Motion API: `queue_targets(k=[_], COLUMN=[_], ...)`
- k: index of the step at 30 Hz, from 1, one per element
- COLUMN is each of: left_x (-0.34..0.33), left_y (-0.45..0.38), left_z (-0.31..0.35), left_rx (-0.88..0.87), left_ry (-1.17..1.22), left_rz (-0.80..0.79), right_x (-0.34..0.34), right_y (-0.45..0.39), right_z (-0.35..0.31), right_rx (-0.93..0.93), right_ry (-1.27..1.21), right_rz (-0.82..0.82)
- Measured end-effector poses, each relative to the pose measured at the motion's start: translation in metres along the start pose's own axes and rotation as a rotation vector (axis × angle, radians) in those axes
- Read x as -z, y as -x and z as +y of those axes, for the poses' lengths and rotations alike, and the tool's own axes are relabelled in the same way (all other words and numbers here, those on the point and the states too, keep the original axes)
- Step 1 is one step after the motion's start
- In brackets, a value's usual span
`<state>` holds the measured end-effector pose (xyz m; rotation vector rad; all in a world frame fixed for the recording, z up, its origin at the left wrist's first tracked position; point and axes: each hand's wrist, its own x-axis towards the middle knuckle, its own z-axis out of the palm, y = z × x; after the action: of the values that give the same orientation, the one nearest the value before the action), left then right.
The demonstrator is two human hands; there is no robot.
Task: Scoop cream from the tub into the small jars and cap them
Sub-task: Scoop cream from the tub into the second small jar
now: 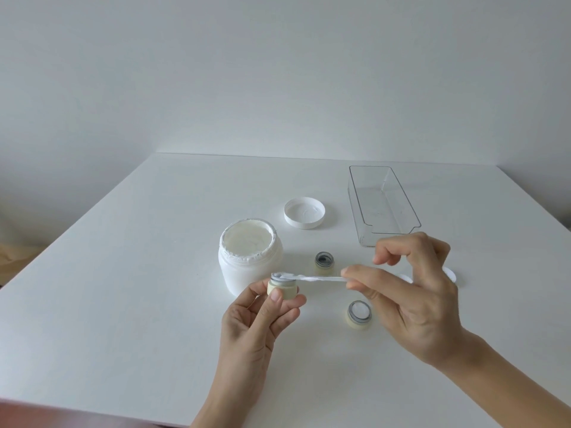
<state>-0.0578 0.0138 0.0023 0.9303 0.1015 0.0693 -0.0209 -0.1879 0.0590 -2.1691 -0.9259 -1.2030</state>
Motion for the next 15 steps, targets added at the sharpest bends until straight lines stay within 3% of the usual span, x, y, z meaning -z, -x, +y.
queue_targets(k=[4, 8, 15], left_x=[0.002, 0.000, -0.003], left_y=[0.000, 0.000, 0.004], left_z=[-0.001, 0.000, 0.003], left_rx=[-0.004, -0.009, 0.033], left_ry=[0.031, -0.008, -0.020], left_rz=[0.008, -0.022, -0.025], right_x=[0.001, -0.009, -0.051], right_y=[-0.009, -0.035, -0.084], right_z=[0.003, 0.003, -0.013], right_rx=[-0.230, -0.420, -0.399], right_ry=[-0.061, -0.167, -0.160], right_rz=[0.059, 0.006, -0.284])
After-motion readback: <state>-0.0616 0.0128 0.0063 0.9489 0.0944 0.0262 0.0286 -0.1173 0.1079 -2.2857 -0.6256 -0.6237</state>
